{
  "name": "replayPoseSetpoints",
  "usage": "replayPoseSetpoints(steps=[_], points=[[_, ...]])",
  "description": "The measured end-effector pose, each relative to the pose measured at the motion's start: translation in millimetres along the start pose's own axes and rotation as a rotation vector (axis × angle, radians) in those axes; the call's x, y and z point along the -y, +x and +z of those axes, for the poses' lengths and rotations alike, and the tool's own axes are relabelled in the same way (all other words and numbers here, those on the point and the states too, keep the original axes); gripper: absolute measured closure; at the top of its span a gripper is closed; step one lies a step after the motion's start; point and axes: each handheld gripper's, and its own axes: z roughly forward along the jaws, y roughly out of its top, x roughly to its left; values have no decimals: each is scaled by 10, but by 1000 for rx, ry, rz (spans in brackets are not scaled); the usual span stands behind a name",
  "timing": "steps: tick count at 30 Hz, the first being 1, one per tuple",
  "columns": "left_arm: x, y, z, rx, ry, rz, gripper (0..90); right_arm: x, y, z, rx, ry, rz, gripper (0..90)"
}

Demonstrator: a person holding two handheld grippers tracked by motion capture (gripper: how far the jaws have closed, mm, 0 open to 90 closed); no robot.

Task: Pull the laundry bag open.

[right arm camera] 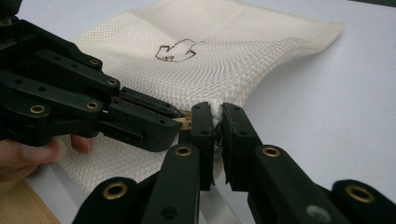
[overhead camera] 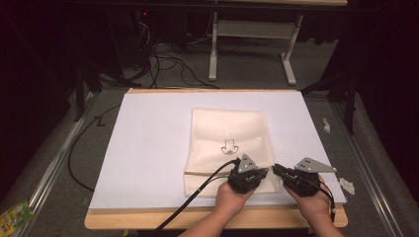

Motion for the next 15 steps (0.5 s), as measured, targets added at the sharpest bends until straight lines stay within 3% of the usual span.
replayPoseSetpoints(steps=[3,11,15], points=[[2,0,-6,3,0,-6,873,4,-1,0,-1,-4,7,853],[35,118,-46,86,-8,-120,876,-1,2,4,-10,1,17,855],[35,163,-72,110,-2,-147,878,-8,13,10,-16,0,20,857]])
